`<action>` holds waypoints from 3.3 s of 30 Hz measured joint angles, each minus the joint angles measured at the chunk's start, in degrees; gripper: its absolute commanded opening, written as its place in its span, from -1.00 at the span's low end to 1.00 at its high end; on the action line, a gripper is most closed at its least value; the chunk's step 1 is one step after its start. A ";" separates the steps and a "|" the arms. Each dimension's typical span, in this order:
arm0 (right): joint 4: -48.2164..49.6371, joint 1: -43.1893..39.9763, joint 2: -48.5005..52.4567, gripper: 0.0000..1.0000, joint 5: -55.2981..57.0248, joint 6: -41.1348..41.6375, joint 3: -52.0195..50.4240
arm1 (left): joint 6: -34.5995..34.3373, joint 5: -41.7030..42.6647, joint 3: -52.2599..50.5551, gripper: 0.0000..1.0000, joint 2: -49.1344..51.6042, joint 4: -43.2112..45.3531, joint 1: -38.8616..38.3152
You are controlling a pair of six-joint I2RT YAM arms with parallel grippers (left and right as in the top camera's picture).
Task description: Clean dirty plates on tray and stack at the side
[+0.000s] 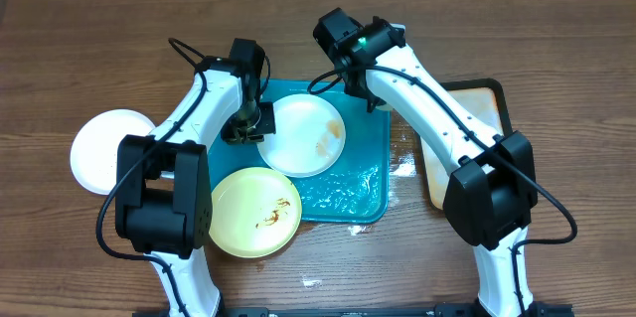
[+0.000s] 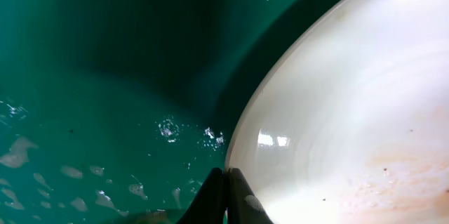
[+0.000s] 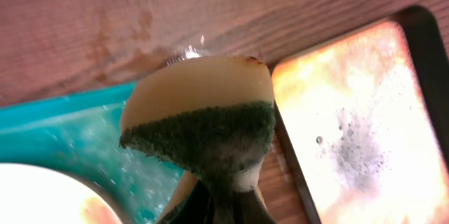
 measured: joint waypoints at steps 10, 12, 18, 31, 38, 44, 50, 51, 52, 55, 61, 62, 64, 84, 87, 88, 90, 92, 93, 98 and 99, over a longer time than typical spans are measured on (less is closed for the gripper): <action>-3.43 -3.96 0.00 -0.92 -6.43 -3.30 0.02 | 0.00 -0.79 11.91 -0.92 -5.20 -7.15 -0.02; -3.69 -4.74 0.00 -0.92 -7.41 -4.02 0.02 | 0.00 -1.27 15.52 -0.92 -7.28 -8.96 -0.02; -4.50 -6.01 0.00 -0.92 -9.14 -5.11 0.02 | 0.48 -1.97 17.84 -0.10 -10.10 -12.20 -0.02; -5.44 -6.05 0.00 -0.92 -9.73 -5.64 0.02 | 3.76 2.38 3.93 0.29 -5.20 -0.28 1.03; -5.64 -6.08 0.00 -0.92 -9.75 -5.81 0.02 | 4.22 5.46 -0.31 0.31 0.55 2.29 1.77; -6.10 -6.27 0.00 -0.92 -9.75 -6.03 0.02 | 5.22 9.35 -0.37 -0.42 2.89 4.55 1.77; -7.06 -6.43 0.00 -0.92 -9.73 -6.43 0.02 | 5.60 14.03 0.55 -0.92 4.52 5.03 1.77; -7.04 -6.43 0.00 -0.92 -9.75 -6.49 0.02 | 5.57 14.47 0.68 -0.92 4.68 5.07 1.79; -7.06 -6.43 0.00 -0.92 -9.75 -6.54 0.02 | 5.53 14.88 0.72 -0.92 4.76 5.09 1.79; -7.04 -6.43 0.00 -0.92 -9.73 -6.67 0.02 | 4.92 15.15 0.81 -0.92 4.76 5.07 1.77; -6.93 -6.80 0.00 -0.92 -9.86 -6.73 0.02 | 2.93 12.39 1.53 -0.92 3.19 2.43 1.73; -6.99 -7.04 0.00 -0.92 -9.99 -6.73 0.02 | 2.60 11.65 1.84 -0.92 2.54 1.44 1.73; -6.95 -7.61 0.00 -0.92 -10.27 -6.75 0.02 | 1.88 9.53 3.39 -0.92 0.20 -1.42 1.73; -7.61 -9.05 0.00 -0.92 -12.70 -7.15 0.02 | -4.74 -25.75 18.53 -0.92 -10.97 -30.14 -9.55; -7.82 -9.05 0.00 -0.92 -13.07 -7.34 0.02 | -7.32 -32.15 18.56 -0.92 -10.97 -32.24 -11.61; -7.93 -9.05 0.00 -0.92 -13.14 -7.37 0.02 | -8.02 -33.62 18.60 -0.92 -10.97 -32.54 -11.91; -7.96 -9.05 0.00 -0.92 -13.14 -7.41 0.02 | -9.64 -37.05 18.60 -0.92 -10.97 -32.92 -12.13; -8.02 -9.05 0.00 -0.92 -13.18 -7.56 0.02 | -11.32 -40.61 18.62 -0.92 -10.97 -33.11 -12.09; -8.09 -9.07 0.00 -0.92 -13.16 -7.56 0.02 | -12.13 -42.75 18.62 -0.92 -10.97 -33.07 -12.07; -9.53 -9.73 0.00 -0.92 -13.49 -7.69 0.02 | -14.71 -50.69 18.62 -0.92 -10.97 -31.58 -12.07; -10.08 -10.23 0.00 -0.92 -13.60 -7.76 0.02 | -14.88 -51.87 18.64 -0.92 -10.97 -31.19 -12.07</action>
